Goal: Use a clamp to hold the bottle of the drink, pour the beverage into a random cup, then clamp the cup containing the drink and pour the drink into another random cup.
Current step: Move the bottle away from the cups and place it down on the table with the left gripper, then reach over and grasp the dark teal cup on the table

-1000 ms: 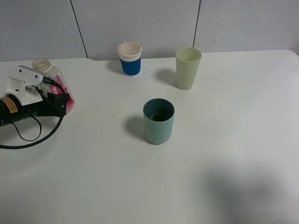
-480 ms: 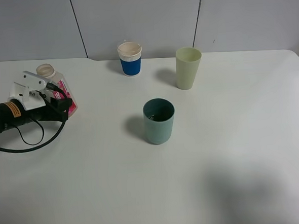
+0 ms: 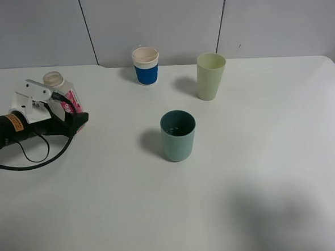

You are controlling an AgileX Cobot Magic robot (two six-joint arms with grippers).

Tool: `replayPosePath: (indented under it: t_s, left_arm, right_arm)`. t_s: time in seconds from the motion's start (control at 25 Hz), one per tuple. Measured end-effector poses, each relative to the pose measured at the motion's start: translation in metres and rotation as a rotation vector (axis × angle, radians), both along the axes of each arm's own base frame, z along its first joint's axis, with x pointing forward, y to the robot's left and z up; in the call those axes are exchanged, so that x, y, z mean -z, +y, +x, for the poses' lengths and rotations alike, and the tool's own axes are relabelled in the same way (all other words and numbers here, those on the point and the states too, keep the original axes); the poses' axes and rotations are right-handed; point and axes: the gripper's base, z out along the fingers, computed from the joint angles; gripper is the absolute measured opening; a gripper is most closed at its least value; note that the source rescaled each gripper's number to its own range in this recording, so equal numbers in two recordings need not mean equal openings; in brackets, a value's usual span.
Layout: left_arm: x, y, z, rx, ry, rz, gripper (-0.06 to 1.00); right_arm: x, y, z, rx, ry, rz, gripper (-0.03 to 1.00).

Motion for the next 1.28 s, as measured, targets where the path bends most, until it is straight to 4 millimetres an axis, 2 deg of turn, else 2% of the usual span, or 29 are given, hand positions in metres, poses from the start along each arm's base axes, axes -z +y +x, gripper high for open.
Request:
replayPosePath:
  t_s: [0.04,0.08,0.2,0.48,0.8,0.92,0.96,1.08,1.28]
  left_arm:
    - [0.0,0.0,0.0,-0.006,0.006,-0.01,0.89]
    - [0.0,0.0,0.0,-0.01,0.01,-0.018,0.93]
    - [-0.001,0.0,0.0,-0.014,0.012,-0.026,0.98]
    - [-0.027,-0.001,-0.013,-0.018,-0.044,-0.019,0.99]
    - [-0.048,0.005,-0.058,-0.144,-0.041,-0.032,0.99]
    - [-0.054,0.006,-0.069,-0.178,-0.057,-0.036,0.99]
    - [-0.06,0.008,-0.079,-0.21,-0.077,-0.043,0.99]
    - [-0.076,0.01,-0.09,-0.247,-0.136,-0.055,0.99]
    - [-0.119,0.015,-0.107,-0.325,-0.302,-0.074,0.99]
  right_arm:
    - [0.0,0.0,0.0,0.0,0.0,0.0,0.76]
    - [0.0,0.0,0.0,0.0,0.0,0.0,0.76]
    - [0.0,0.0,0.0,0.0,0.0,0.0,0.76]
    - [0.0,0.0,0.0,0.0,0.0,0.0,0.76]
    - [0.0,0.0,0.0,0.0,0.0,0.0,0.76]
    - [0.0,0.0,0.0,0.0,0.0,0.0,0.76]
    - [0.0,0.0,0.0,0.0,0.0,0.0,0.76]
    - [0.0,0.0,0.0,0.0,0.0,0.0,0.76]
    - [0.0,0.0,0.0,0.0,0.0,0.0,0.76]
